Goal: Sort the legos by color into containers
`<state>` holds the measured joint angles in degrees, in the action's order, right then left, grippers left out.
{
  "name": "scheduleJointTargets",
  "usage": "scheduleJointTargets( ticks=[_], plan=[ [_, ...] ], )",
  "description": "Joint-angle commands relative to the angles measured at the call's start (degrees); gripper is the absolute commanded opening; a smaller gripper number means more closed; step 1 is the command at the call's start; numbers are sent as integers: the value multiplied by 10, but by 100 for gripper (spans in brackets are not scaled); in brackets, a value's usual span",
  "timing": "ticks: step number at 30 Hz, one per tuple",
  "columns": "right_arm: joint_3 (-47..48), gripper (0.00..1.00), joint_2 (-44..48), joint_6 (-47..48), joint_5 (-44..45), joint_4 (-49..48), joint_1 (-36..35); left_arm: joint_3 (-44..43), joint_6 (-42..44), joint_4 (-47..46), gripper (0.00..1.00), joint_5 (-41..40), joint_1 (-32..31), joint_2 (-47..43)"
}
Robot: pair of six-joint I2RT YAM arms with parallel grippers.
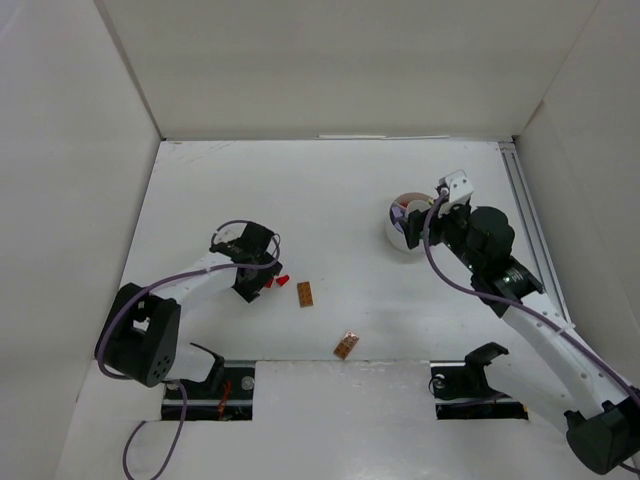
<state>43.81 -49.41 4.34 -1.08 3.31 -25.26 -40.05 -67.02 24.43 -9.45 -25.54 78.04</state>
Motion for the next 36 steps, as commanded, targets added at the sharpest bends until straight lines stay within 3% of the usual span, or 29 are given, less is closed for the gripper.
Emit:
scheduleJointTargets(
  ticks=[1, 15, 22, 36],
  plan=[
    [-7, 100, 17, -6, 22, 36, -5, 8, -34, -12, 64, -24, 6, 13],
    [-2, 100, 27, 1, 30, 57, -5, 13, -51, -18, 46, -12, 6, 36],
    [-7, 100, 38, 1, 41, 57, -10, 8, -33, -5, 30, -18, 1, 13],
    [-18, 100, 79, -13, 75, 57, -10, -113, 18, 36, 27, -36, -35, -22]
  ],
)
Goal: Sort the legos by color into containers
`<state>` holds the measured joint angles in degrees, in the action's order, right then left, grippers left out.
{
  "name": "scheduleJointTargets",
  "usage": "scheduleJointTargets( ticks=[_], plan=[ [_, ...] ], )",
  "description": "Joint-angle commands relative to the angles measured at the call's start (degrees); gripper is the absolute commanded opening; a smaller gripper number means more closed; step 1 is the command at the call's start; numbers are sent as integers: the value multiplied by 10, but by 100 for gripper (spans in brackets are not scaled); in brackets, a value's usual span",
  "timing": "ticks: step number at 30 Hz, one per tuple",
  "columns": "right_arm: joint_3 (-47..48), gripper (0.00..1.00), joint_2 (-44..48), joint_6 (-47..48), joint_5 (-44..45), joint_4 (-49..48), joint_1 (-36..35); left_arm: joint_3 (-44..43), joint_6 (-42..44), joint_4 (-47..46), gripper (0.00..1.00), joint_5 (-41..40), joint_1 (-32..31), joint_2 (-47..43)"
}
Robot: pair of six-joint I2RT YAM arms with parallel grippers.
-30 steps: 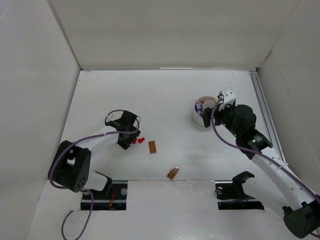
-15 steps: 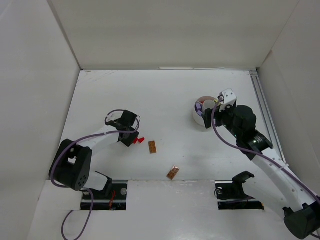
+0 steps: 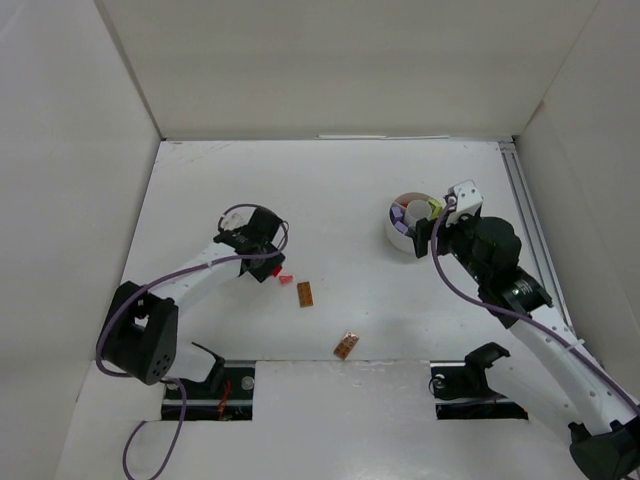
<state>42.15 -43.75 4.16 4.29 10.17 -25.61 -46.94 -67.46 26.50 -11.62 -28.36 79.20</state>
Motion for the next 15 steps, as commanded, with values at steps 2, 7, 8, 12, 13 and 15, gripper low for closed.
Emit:
scheduleJointTargets(
  ticks=[2, 7, 8, 12, 13, 15],
  plan=[
    [-1, 100, 31, -16, 33, -11, -7, -69, 43, 8, 27, -15, -13, -39],
    [-1, 100, 53, -27, 46, -6, -7, -136, 75, 0, 25, -20, -42, -23],
    [-1, 100, 59, -27, 51, -6, -7, -149, 82, 0, 25, -20, -42, -17],
    [-1, 100, 80, -53, 95, 5, -7, -220, 139, -70, 25, 12, -63, 36],
    [-1, 100, 92, -66, 107, 12, -7, -255, 179, -87, 25, 22, -71, 69],
    [-1, 100, 105, -72, 139, 27, -7, -307, 223, -108, 25, 52, -103, 113]
  ],
)
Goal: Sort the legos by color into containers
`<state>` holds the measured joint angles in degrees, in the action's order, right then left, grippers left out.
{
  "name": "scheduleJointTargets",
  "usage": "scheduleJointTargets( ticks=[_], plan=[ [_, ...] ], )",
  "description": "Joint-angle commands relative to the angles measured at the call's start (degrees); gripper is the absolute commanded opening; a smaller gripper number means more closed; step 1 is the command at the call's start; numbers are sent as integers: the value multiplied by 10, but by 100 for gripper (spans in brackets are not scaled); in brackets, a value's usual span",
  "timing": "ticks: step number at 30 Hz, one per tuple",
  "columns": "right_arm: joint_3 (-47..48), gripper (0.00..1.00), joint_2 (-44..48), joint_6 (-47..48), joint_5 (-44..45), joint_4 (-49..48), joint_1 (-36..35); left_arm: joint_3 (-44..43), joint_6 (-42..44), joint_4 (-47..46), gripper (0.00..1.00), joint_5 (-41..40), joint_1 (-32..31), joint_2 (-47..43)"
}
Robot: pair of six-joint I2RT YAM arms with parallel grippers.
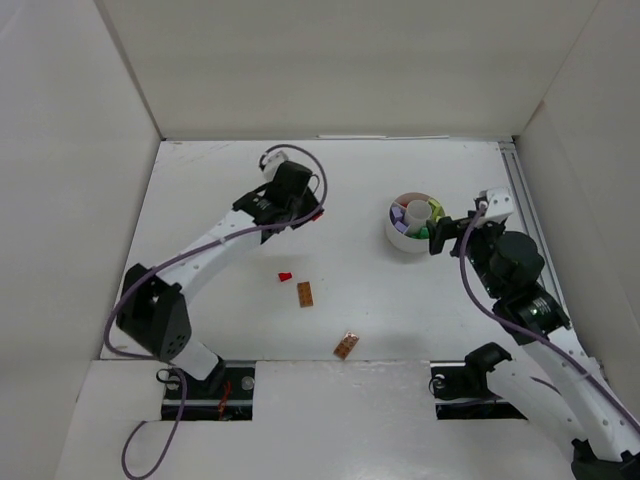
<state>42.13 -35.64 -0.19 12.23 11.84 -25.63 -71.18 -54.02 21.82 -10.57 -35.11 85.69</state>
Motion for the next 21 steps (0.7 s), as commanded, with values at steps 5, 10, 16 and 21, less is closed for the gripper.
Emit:
scheduleJointTargets(
  ticks=[5, 10, 16, 21],
  plan=[
    [-1, 100, 72, -59, 101, 49, -7, -307, 151, -26, 24, 32, -85, 228],
    [-1, 100, 97, -65, 107, 60, -1, -449, 164, -56, 21, 126, -96, 343],
    [-1, 100, 108, -65, 115, 67, -1, -620, 146, -63, 23, 173, -102, 477],
    [-1, 100, 108, -65, 110, 67, -1, -626, 121, -85, 23, 157, -102, 497]
  ],
)
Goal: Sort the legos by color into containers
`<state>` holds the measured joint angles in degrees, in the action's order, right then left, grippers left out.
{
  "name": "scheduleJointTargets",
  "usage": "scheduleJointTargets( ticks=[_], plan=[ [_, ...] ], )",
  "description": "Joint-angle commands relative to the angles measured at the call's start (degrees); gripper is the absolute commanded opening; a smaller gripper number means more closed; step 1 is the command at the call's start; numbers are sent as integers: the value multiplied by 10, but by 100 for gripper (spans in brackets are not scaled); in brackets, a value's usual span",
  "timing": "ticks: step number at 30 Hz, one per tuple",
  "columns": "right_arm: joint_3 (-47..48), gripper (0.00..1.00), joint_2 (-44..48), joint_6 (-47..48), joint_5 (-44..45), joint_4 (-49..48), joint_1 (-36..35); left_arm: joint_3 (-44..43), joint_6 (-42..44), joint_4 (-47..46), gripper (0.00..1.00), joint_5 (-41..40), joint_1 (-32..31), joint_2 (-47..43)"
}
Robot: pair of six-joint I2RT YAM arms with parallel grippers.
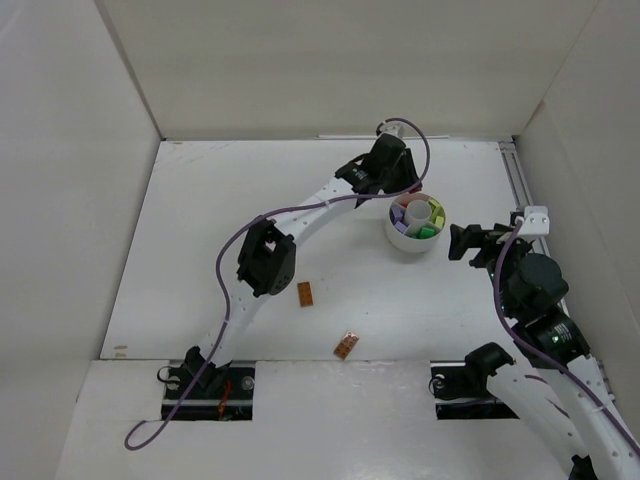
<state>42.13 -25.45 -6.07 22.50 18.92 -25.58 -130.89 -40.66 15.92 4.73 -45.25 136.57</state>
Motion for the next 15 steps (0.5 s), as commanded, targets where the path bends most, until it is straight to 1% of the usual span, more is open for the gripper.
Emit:
scheduleJointTargets(
  ticks=[1, 6, 11, 14, 15],
  plan=[
    [-1, 100, 6, -6, 7, -4, -2, -23, -18, -35, 23, -2, 0, -11],
    [-1, 100, 1, -6, 7, -4, -2, -10, -23, -41, 23, -11, 0, -6],
    [-6, 100, 1, -6, 7, -4, -2, 24, -31, -30, 31, -40, -5, -27],
    [-6, 100, -5, -6, 7, -4, -2, 42, -31, -30, 31, -64, -5, -40],
    [-6, 100, -5, -6, 7, -4, -2, 42, -31, -24, 33, -64, -5, -40]
  ],
)
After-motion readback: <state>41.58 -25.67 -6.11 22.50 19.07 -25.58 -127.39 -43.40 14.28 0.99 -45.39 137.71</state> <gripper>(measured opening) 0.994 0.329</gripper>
